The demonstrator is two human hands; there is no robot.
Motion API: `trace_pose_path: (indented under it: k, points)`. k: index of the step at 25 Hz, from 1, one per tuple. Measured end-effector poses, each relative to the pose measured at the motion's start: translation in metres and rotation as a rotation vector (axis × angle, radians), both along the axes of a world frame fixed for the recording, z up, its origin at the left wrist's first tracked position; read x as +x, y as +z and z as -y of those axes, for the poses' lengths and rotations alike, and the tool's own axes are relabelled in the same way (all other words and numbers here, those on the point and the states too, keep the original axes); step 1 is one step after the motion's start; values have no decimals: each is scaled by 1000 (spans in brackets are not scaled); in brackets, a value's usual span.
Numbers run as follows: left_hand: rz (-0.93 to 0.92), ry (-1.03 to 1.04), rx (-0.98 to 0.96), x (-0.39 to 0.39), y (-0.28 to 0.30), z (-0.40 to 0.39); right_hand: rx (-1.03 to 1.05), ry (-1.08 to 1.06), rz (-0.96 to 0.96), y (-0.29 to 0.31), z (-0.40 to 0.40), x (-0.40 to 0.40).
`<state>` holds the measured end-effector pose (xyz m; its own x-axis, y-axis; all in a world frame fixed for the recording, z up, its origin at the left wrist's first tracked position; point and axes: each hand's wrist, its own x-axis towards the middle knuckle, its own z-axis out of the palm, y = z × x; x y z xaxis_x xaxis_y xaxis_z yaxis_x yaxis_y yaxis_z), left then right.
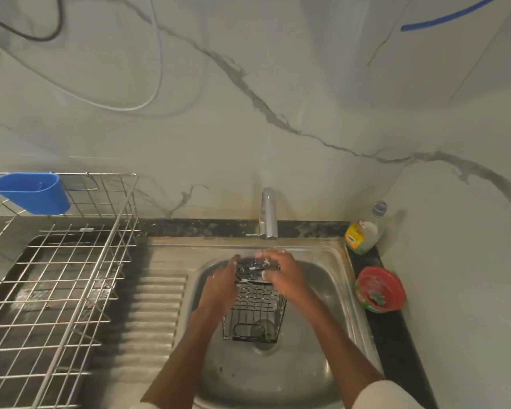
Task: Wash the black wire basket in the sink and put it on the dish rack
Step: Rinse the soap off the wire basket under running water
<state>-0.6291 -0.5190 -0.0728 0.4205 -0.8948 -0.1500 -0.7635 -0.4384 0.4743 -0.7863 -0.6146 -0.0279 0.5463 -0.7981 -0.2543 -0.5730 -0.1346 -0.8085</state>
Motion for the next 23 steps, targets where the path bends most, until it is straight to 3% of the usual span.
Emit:
trace_pose_path:
  k: [2, 4, 7, 9, 11, 14, 20, 23]
  points:
    - [29, 55, -34, 9, -13, -16, 202, -193, 291, 4, 3, 17]
    - [44, 77, -79, 16, -20, -26, 305, -359, 373, 5, 8, 35]
    - [20, 91, -111, 16, -18, -36, 232, -407, 230, 8, 11, 52]
    - [-14, 70, -112, 13, -17, -39, -9, -292, 19, 7, 14, 55]
    - [-63, 57, -97, 13, -20, -36, -85, -150, -75, 10, 14, 57]
    - [-62, 8, -84, 16, -26, -29, 40, -55, -53, 9, 21, 56]
    - [-43, -56, -64, 14, -21, -15, 148, -328, 151, -4, 30, 53]
    - [-63, -78, -82, 12, -4, -8, 234, -205, 203, -2, 31, 46]
